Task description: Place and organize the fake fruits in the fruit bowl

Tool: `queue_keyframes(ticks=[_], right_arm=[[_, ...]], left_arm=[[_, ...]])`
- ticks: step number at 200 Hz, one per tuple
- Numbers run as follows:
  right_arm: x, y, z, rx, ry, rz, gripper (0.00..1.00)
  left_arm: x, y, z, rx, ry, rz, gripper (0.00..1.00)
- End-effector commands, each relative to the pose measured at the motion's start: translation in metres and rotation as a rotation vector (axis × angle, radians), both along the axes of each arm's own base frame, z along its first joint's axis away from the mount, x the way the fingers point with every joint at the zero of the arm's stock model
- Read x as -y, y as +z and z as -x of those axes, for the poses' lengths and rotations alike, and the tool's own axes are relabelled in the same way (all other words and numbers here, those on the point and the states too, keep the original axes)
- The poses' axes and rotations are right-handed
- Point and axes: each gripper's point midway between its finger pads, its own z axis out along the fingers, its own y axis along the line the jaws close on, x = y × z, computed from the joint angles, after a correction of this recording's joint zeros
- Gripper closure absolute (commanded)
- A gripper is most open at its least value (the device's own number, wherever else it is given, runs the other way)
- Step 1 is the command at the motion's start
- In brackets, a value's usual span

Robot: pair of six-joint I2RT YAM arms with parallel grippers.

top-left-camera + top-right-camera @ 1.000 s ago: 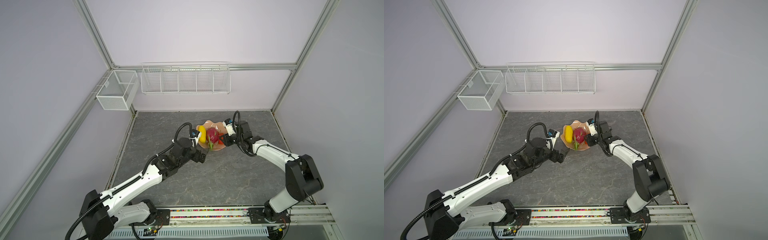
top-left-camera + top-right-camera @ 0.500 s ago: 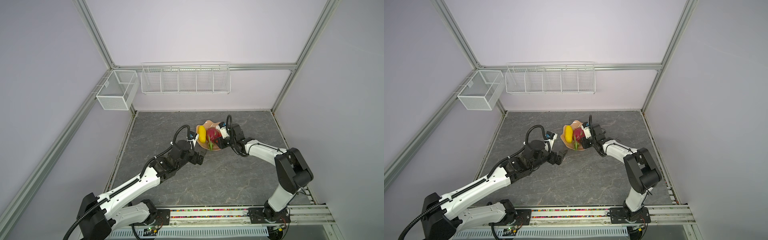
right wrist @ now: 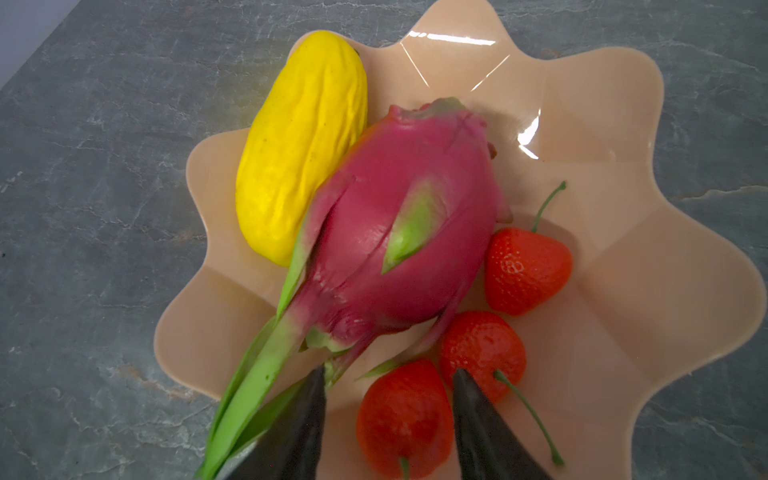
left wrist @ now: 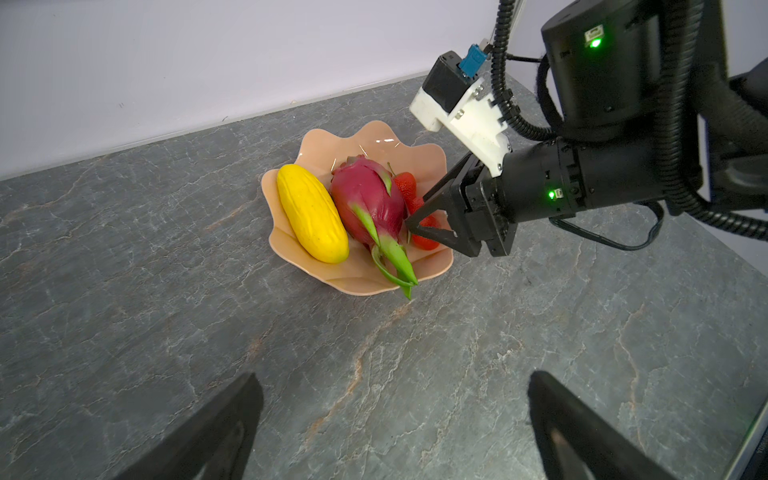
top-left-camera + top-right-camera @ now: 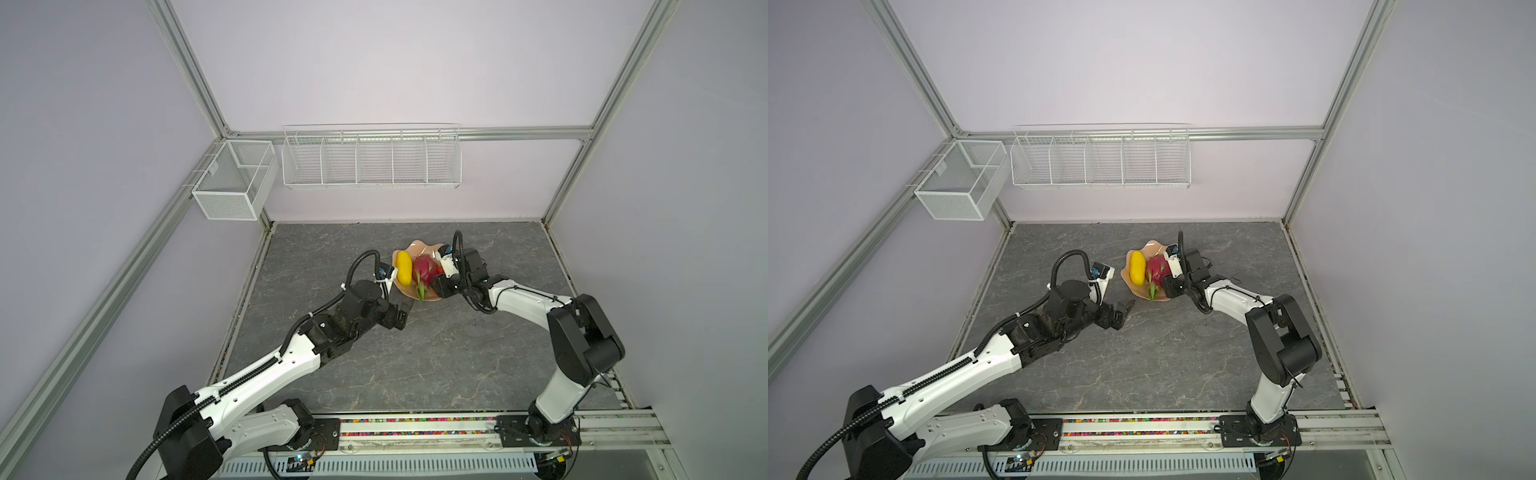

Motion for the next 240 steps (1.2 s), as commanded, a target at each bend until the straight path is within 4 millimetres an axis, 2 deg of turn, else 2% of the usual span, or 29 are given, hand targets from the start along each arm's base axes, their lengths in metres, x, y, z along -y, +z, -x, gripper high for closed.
queue_keyframes(ticks=[1, 23, 39, 63, 82, 99, 121, 128, 141, 144, 146, 150, 165, 175, 193, 211, 240], right_arm=[[0.002, -0.012, 0.004, -0.026, 0.004, 0.028, 0.42], [0.001, -0.005, 0.001, -0.009, 0.005, 0.025, 0.42], [0.001, 0.012, -0.001, 0.029, 0.004, 0.015, 0.42], [0.004, 0.052, 0.0, 0.107, 0.003, -0.003, 0.41], [0.015, 0.087, 0.006, 0.18, -0.018, -0.009, 0.41], [0.032, 0.111, 0.011, 0.229, -0.059, -0.016, 0.39], [0.062, 0.129, 0.021, 0.261, -0.138, -0.036, 0.37], [0.076, 0.132, 0.025, 0.269, -0.178, -0.047, 0.35], [0.107, 0.134, 0.032, 0.282, -0.286, -0.059, 0.22], [0.115, 0.139, 0.033, 0.298, -0.315, -0.065, 0.21], [0.121, 0.131, 0.036, 0.285, -0.335, -0.054, 0.2], [0.134, 0.127, 0.039, 0.285, -0.381, -0.045, 0.17], [0.18, 0.12, 0.053, 0.315, -0.556, -0.014, 0.05], [0.208, 0.114, 0.063, 0.341, -0.663, 0.006, 0.0], [0.251, 0.1, 0.079, 0.387, -0.819, 0.061, 0.06], [0.271, 0.076, 0.086, 0.379, -0.86, 0.137, 0.07], [0.285, 0.037, 0.083, 0.39, -0.876, 0.234, 0.07]], left_arm=[[-0.003, 0.0, 0.004, -0.007, 0.003, 0.007, 0.01], [-0.004, 0.001, 0.004, -0.005, 0.004, 0.005, 0.01], [-0.005, 0.003, 0.004, 0.001, 0.004, 0.008, 0.01], [-0.008, 0.012, 0.004, 0.03, 0.003, -0.001, 0.01], [-0.014, 0.023, 0.003, 0.066, 0.011, -0.018, 0.01], [-0.022, 0.033, -0.001, 0.099, 0.031, -0.031, 0.01], [-0.04, 0.043, -0.011, 0.129, 0.113, -0.062, 0.01], [-0.05, 0.045, -0.015, 0.139, 0.162, -0.077, 0.01], [-0.078, 0.047, -0.026, 0.156, 0.298, -0.105, 0.01], [-0.086, 0.046, -0.029, 0.159, 0.335, -0.111, 0.01], [-0.092, 0.046, -0.031, 0.161, 0.359, -0.114, 0.01], [-0.104, 0.045, -0.035, 0.164, 0.411, -0.119, 0.0], [-0.154, 0.036, -0.045, 0.161, 0.615, -0.135, 0.01], [-0.187, 0.028, -0.048, 0.16, 0.737, -0.125, 0.01], [-0.231, 0.013, -0.049, 0.18, 0.898, -0.082, 0.01], [-0.267, 0.0, -0.048, 0.235, 1.042, -0.074, 0.01], [-0.297, -0.031, -0.055, 0.318, 1.141, -0.103, 0.01]])
